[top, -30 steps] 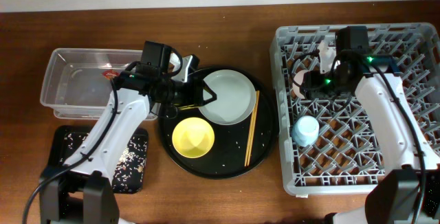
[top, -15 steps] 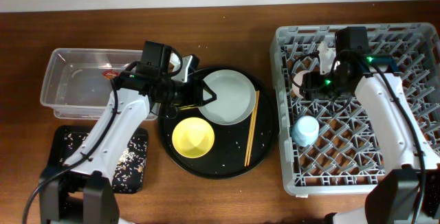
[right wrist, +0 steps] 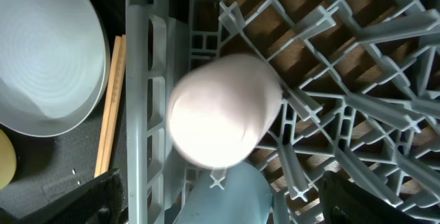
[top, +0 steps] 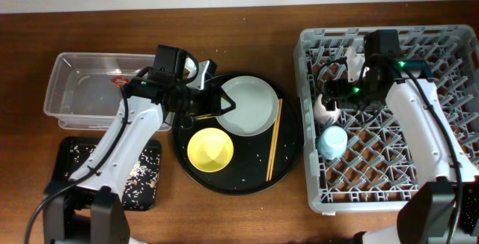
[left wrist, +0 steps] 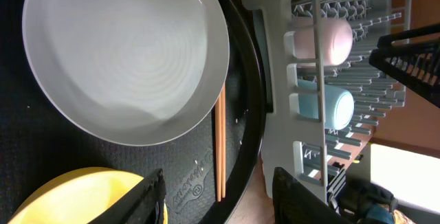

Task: Sort waste into correct bins and load items into the dishwasher rack
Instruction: 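Place the pink cup upside down in the rack with the right gripper, then move the right gripper to the white plate rim and grasp it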

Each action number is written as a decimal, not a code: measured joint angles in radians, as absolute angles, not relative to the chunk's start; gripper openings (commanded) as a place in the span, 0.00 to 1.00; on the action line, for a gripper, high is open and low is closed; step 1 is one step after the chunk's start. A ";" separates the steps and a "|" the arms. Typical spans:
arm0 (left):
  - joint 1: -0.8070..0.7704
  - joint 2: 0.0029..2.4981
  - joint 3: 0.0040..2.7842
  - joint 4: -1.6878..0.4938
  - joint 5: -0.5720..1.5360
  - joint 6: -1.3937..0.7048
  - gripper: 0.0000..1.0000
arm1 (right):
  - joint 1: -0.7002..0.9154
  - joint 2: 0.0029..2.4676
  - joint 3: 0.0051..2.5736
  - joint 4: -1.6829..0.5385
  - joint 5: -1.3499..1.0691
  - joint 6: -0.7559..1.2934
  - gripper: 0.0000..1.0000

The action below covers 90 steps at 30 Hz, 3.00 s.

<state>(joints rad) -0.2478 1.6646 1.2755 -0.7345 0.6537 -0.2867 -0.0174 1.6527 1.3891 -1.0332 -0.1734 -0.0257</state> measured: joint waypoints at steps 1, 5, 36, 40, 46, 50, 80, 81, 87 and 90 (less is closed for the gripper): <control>-0.248 1.665 1.275 -0.735 0.654 -0.287 0.49 | -0.017 1.655 1.389 -1.034 -0.173 -0.026 0.91; -0.248 1.665 1.275 -0.739 0.654 -0.274 0.49 | -0.017 1.655 1.389 -1.035 -0.173 -0.027 0.93; -0.083 1.370 1.381 -0.779 0.271 -0.220 0.99 | 0.392 1.727 1.536 -1.003 -0.307 0.076 0.46; -0.082 1.299 1.388 -0.801 0.272 -0.220 0.99 | 0.393 1.835 1.536 -0.903 -0.226 0.101 0.46; -0.082 1.305 1.388 -0.804 0.271 -0.220 0.99 | 0.393 2.010 1.535 -0.759 -0.118 0.106 0.46; -0.082 1.305 1.388 -0.804 0.271 -0.220 0.99 | 0.393 2.061 1.535 -0.706 -0.044 0.106 0.45; -0.082 1.305 1.388 -0.804 0.271 -0.220 0.99 | 0.393 2.135 1.534 -0.678 -0.016 0.109 0.28; -0.082 1.305 1.388 -0.804 0.271 -0.220 0.99 | 0.393 2.135 1.534 -0.679 -0.025 0.109 0.29; -0.082 1.305 1.388 -0.804 0.271 -0.220 0.99 | 0.393 2.135 1.534 -0.670 -0.065 0.109 0.29; -0.082 1.305 1.388 -0.804 0.271 -0.220 0.99 | 0.393 2.135 1.534 -0.672 -0.072 0.109 0.28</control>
<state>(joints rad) -0.0818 1.3052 1.3876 -0.8043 0.2714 -0.2203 0.3927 2.1349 1.5345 -0.6716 -0.0715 0.1093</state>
